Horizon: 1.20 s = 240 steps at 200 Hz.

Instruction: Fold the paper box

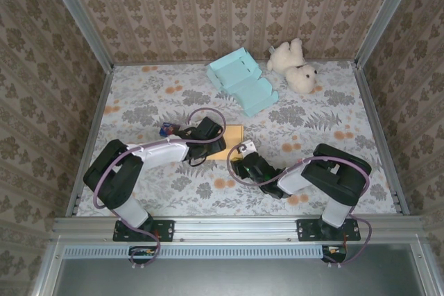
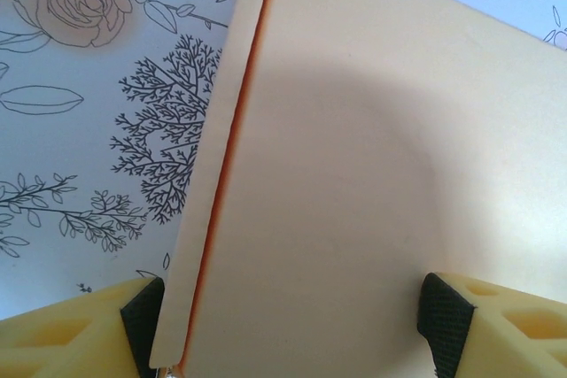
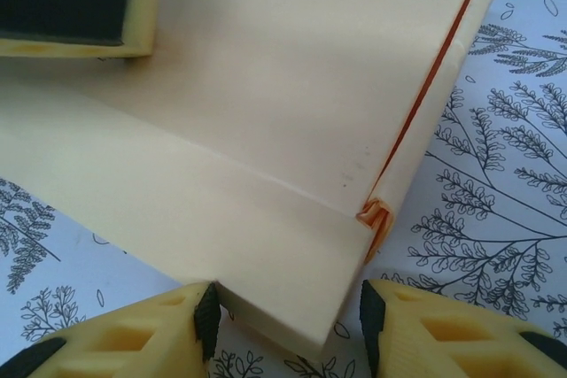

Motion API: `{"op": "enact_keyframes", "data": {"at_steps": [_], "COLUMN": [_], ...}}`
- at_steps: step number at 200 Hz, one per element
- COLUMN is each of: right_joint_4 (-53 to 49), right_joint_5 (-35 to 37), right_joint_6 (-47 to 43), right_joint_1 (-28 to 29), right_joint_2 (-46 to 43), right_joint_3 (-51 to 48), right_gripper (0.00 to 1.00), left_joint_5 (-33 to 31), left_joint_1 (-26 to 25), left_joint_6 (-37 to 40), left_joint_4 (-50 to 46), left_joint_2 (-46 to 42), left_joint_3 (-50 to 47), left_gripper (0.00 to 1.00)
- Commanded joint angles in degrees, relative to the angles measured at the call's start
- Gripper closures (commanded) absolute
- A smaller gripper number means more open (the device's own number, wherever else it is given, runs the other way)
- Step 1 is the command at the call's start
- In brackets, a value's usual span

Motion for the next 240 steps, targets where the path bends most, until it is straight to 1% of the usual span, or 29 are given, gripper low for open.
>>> {"op": "enact_keyframes", "data": {"at_steps": [1,45,86,126,143,167,199,240], "right_joint_4": [2.4,3.2,4.5,6.0,5.2,3.8,1.6,-5.3], "right_joint_5": [3.5,4.7,6.0,5.0,4.9,4.0,1.3,-3.2], "right_joint_6": [-1.3,-2.5,-6.3,-6.6,-6.5,-5.2,-2.1,0.3], "right_joint_1": [-0.3,-1.5,-3.5,-5.2,-5.4,-6.2,-7.7,-8.8], "right_joint_2": [1.8,3.7,6.9,9.5,9.7,9.2,6.6,1.2], "right_joint_3": [-0.5,1.8,5.1,8.0,9.3,10.2,9.1,7.7], "right_gripper": [0.49,0.49,0.48,0.47,0.47,0.47,0.47,0.46], "left_joint_5": [1.5,1.5,1.5,1.9,2.2,2.2,2.0,2.8], "left_joint_1": [0.1,0.4,0.3,0.2,0.1,-0.1,-0.1,-0.2], "left_joint_6": [3.3,3.6,4.0,4.3,4.4,4.5,4.3,3.7], "left_joint_4": [-14.9,-14.9,-14.9,-14.7,-14.7,-15.1,-15.4,-15.4], "left_joint_2": [6.9,6.9,6.9,6.9,7.0,6.6,5.2,2.1], "left_joint_3": [-5.1,-5.0,-5.2,-5.1,-5.0,-4.8,-5.1,-5.4], "left_gripper": [0.24,0.24,0.24,0.25,0.25,0.25,0.25,0.24]}}
